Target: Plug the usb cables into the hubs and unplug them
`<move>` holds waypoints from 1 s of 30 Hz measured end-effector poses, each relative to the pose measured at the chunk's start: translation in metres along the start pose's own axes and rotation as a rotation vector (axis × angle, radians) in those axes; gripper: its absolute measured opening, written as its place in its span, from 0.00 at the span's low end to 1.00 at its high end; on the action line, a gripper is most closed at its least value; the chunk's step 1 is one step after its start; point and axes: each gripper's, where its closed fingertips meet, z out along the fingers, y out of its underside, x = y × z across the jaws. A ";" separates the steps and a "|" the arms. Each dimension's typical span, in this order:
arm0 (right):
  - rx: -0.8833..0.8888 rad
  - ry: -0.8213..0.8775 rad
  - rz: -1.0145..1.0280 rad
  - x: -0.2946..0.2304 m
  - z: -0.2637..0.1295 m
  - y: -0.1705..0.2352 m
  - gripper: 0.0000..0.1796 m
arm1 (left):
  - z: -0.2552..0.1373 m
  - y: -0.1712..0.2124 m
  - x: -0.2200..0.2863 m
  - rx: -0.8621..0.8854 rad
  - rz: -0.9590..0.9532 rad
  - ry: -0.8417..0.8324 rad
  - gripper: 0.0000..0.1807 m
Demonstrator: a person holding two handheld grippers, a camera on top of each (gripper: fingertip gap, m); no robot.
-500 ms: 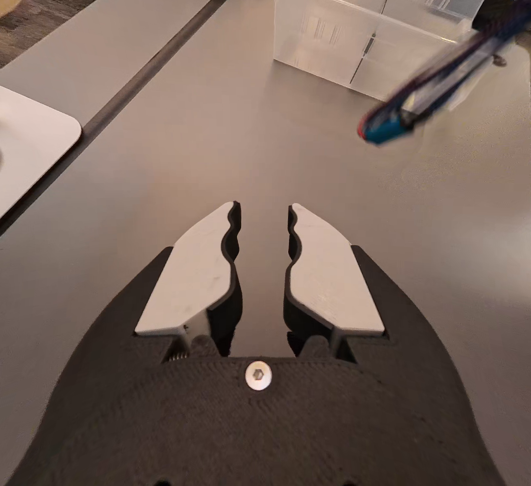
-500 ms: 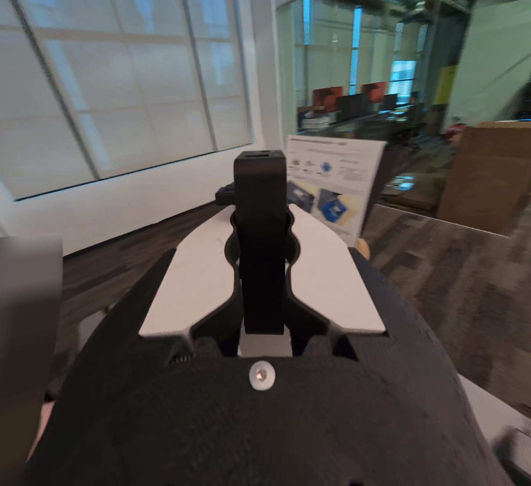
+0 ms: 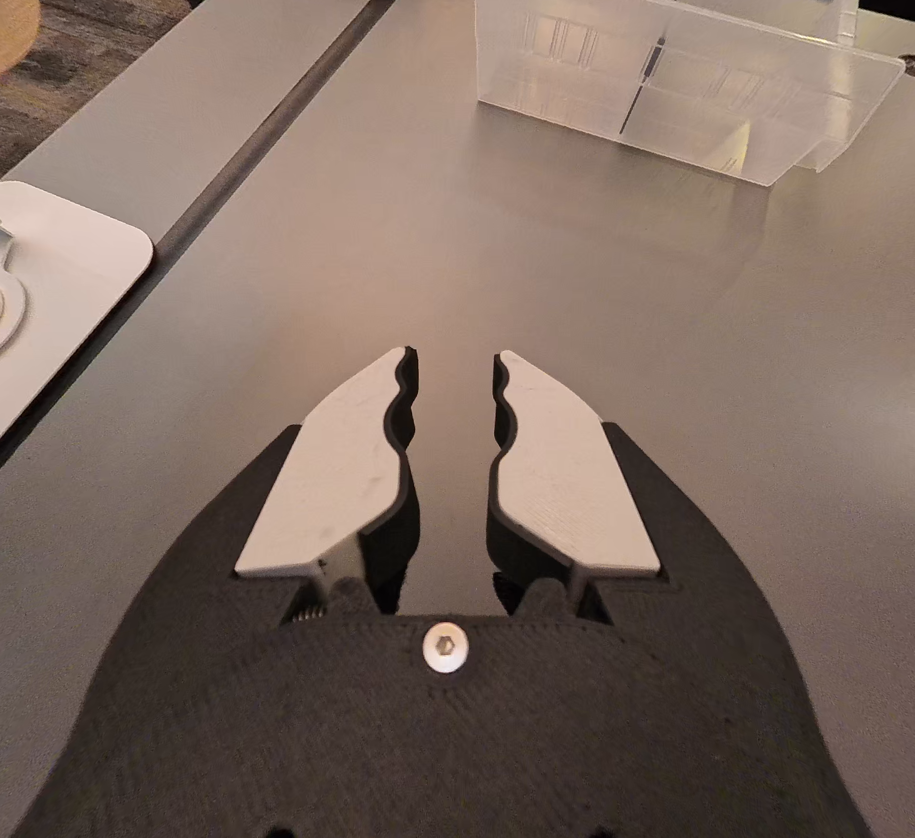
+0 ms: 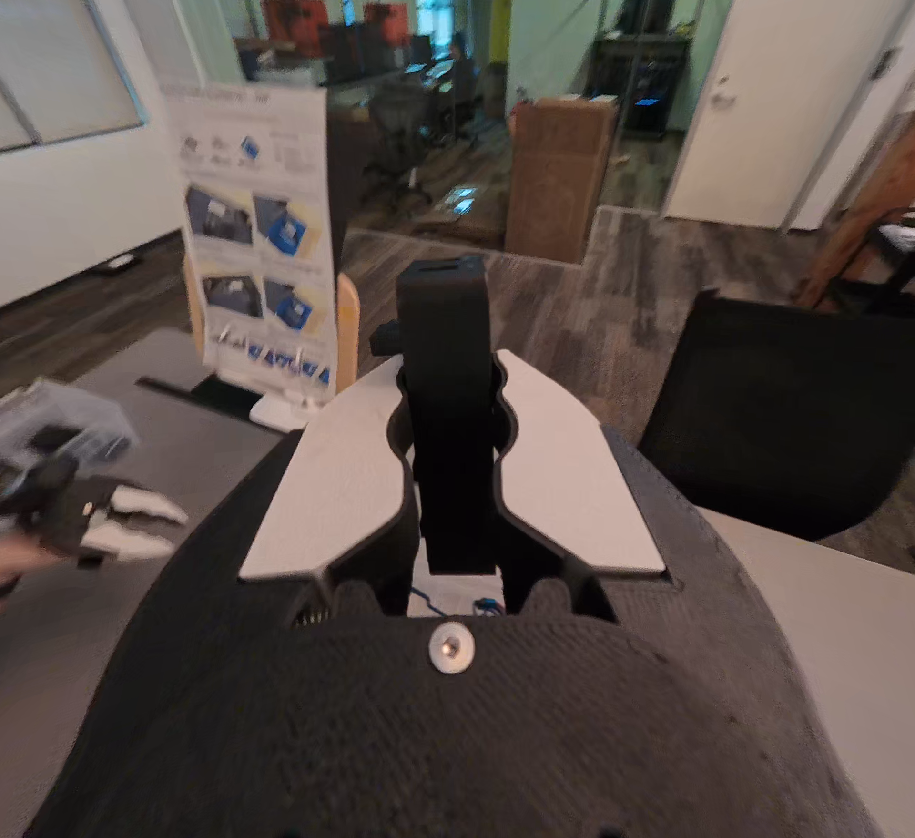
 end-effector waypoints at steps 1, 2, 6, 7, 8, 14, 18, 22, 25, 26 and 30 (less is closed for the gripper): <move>-0.030 -0.055 -0.005 -0.003 0.005 0.018 0.16 | 0.000 0.000 0.001 -0.001 0.006 -0.001 0.15; -0.061 -0.114 -0.009 -0.006 0.010 0.035 0.16 | 0.000 0.000 0.001 -0.003 0.009 -0.002 0.15; -0.178 -0.236 0.022 0.001 0.019 0.104 0.16 | 0.000 0.001 0.001 -0.006 0.000 0.007 0.15; -0.223 -0.261 0.019 0.003 0.020 0.124 0.16 | 0.000 0.001 0.001 -0.006 -0.005 0.006 0.15; -0.265 -0.300 0.008 0.003 0.021 0.144 0.16 | 0.000 0.002 0.000 -0.008 -0.009 0.008 0.15; -0.532 -0.352 0.031 0.009 0.038 0.230 0.15 | 0.004 0.005 0.002 -0.027 -0.015 0.014 0.15; -0.724 -0.373 0.049 0.001 0.060 0.269 0.15 | 0.008 0.009 0.001 -0.050 -0.013 0.011 0.14; -0.994 -0.338 -0.053 0.002 0.081 0.331 0.16 | 0.011 0.011 0.003 -0.065 -0.004 0.013 0.14; -1.114 -0.440 -0.164 -0.016 0.095 0.374 0.16 | 0.013 0.013 0.005 -0.083 0.004 0.016 0.14; -1.158 -0.456 -0.205 -0.019 0.099 0.388 0.16 | 0.013 0.015 0.006 -0.094 0.007 0.021 0.13; -1.243 -0.523 -0.253 -0.032 0.113 0.422 0.16 | 0.012 0.016 0.009 -0.116 0.027 0.018 0.13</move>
